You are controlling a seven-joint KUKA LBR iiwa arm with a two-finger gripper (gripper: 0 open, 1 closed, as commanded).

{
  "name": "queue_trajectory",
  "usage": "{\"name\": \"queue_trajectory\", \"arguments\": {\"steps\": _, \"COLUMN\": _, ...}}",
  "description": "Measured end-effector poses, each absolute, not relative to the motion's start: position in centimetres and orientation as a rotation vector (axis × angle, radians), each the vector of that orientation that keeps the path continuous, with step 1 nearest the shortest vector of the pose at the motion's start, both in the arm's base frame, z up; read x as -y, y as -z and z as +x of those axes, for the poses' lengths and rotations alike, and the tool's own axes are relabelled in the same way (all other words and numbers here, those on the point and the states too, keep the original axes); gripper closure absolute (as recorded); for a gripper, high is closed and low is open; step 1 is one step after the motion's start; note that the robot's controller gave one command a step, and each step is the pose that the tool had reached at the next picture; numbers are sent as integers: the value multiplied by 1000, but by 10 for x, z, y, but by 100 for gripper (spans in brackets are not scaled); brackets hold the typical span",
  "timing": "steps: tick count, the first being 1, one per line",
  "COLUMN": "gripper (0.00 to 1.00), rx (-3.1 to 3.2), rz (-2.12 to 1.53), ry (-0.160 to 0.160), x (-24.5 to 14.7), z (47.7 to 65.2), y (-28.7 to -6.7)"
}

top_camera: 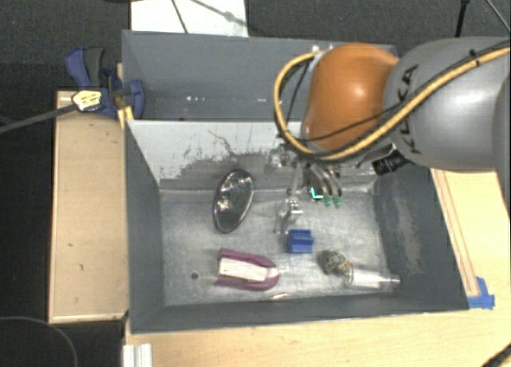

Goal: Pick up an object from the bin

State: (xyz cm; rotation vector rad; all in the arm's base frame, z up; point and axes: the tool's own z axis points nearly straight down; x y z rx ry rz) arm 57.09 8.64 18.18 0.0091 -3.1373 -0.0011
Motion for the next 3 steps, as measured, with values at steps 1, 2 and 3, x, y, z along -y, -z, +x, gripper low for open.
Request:
{"name": "queue_trajectory", "arguments": {"steps": 1, "gripper": 0, "rx": 3136, "rz": 288, "ry": 2, "x": -96, "z": 539, "y": -237}}
{"name": "queue_trajectory", "arguments": {"steps": 2, "gripper": 0, "rx": 3060, "rz": 683, "ry": 2, "x": -82, "z": 489, "y": -82}}
{"name": "queue_trajectory", "arguments": {"steps": 3, "gripper": 0, "rx": 2995, "rz": 1006, "ry": -5, "x": -120, "z": 485, "y": -74}}
